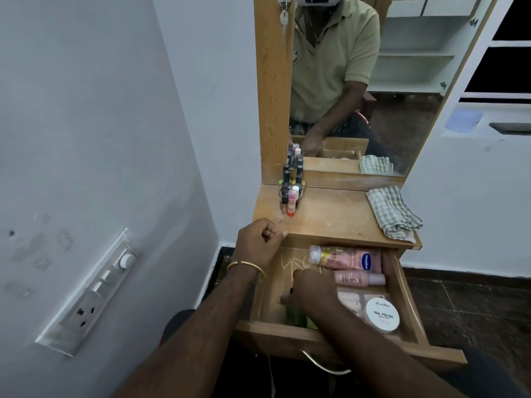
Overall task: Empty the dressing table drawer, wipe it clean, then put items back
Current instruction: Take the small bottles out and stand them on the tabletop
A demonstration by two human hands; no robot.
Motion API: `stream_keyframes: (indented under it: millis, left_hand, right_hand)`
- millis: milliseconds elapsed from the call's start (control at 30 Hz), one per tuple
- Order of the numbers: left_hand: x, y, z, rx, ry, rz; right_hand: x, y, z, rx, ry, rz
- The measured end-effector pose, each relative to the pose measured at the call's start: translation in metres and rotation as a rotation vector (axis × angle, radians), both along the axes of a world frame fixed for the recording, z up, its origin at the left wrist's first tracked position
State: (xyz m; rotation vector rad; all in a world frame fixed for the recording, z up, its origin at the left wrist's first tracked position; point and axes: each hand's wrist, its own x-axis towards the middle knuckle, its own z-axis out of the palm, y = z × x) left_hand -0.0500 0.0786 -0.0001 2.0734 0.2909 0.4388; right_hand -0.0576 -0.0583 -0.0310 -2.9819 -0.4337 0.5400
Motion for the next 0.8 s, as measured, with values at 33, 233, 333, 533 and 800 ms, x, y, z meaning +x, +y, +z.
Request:
stream_keyframes:
  millis: [33,233,333,533,800]
  left_hand:
    - [-0.003,0.0,-0.002,-0.002,0.009,-0.009]
    - [-0.014,0.004,-0.004,0.015,0.03,-0.034]
    - [-0.016,0.007,-0.004,0.038,0.071,-0.067]
    - [-0.016,0.014,0.001,0.057,0.198,-0.169]
    - [-0.009,0.016,0.025,0.023,0.234,-0.328]
  right_hand:
    - [-0.002,0.002,-0.002,-0.011,0.026,-0.002]
    - [-0.005,0.013,-0.003,-0.075,0.042,0.006]
    - [-0.005,0.012,-0.003,-0.035,0.038,-0.012]
    - [0.005,0.006,0.027,0.134,-0.061,-0.073]
    - [0.023,0.008,0.102,0.545,-0.309,-0.179]
